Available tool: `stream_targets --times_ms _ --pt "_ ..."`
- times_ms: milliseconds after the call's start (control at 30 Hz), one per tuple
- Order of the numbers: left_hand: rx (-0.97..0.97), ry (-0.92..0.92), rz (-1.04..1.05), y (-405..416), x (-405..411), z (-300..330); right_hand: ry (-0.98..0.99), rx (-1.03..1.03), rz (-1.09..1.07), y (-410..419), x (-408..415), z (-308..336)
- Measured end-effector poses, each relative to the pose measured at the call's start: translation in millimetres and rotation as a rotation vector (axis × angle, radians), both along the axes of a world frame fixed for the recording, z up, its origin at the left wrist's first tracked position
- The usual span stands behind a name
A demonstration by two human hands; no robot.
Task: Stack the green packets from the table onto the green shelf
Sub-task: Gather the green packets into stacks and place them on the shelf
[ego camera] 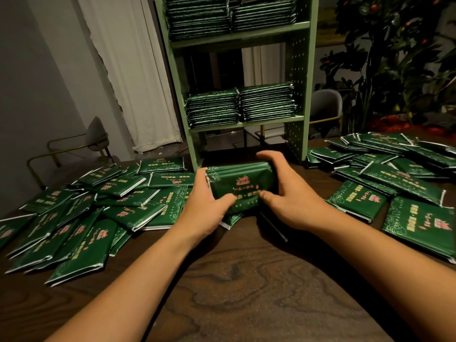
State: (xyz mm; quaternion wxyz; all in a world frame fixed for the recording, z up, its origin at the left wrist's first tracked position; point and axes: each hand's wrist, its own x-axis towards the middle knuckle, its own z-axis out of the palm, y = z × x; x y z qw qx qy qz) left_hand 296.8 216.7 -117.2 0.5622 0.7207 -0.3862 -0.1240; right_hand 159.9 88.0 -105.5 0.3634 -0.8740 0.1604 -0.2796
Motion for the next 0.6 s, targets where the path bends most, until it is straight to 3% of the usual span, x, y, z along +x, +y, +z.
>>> stream_targets --times_ms 200,600 --pt "0.021 -0.081 0.005 1 -5 2 0.148 0.216 -0.019 -2 -1 4" --pt "0.082 -0.140 0.057 -4 -10 38 -0.027 0.403 -0.061 -16 10 23"
